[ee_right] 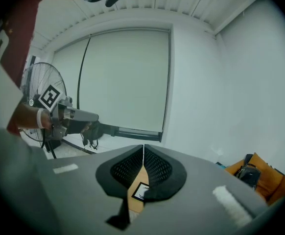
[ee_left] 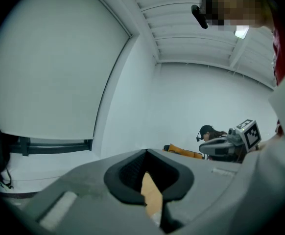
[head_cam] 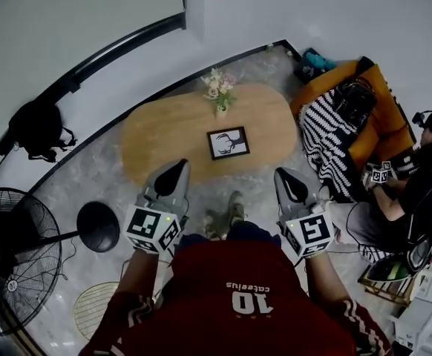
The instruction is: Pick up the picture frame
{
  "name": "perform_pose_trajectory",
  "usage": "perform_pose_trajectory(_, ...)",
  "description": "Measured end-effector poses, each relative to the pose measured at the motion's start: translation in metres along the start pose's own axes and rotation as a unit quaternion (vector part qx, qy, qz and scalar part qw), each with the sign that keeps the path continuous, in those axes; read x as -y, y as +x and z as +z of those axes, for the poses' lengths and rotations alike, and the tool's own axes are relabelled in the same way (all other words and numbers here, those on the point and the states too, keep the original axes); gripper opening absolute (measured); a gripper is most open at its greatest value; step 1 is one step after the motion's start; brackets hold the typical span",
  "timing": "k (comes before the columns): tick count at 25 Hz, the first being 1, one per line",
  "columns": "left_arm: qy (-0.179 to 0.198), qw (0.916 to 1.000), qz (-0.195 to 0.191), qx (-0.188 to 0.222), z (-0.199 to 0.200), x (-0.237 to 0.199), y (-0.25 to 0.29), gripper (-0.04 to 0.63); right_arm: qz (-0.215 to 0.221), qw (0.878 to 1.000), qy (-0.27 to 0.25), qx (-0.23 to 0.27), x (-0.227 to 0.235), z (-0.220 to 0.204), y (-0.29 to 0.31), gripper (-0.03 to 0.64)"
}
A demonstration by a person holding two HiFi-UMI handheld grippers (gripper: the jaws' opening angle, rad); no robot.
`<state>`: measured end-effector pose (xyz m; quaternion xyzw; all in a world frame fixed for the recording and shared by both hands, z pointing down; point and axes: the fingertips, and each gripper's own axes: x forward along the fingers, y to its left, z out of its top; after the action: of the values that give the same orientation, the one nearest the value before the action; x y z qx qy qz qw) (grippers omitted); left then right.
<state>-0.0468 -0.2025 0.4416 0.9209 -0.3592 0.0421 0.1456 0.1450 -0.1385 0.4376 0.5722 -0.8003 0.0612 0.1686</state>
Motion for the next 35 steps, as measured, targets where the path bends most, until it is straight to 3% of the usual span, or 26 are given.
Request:
perform_pose_trajectory(7,0.006,0.9999,0.008,-0.003,-0.003,0.002,0.003,-0.002,0.015,1.000,-0.011,0.010,0.005,-0.003,0.021,0.028)
perform_pose_trajectory(18,0.012,0.9998,0.009,-0.010,0.005,0.007,0.011,-0.002,0.039,0.999,0.009,0.025,0.022,-0.001,0.045,0.158)
perform_pose_trajectory(25,0.021,0.9995,-0.008,-0.022,0.001,0.013,0.027,-0.002,0.083,0.996,-0.016,-0.025,0.017,-0.045,0.072,0.163)
perform_pose_trajectory(35,0.029,0.9990,-0.001,-0.034,-0.014,-0.003,0.071,-0.002,0.116,0.984,-0.061,-0.124,0.024,-0.148,0.141,0.172)
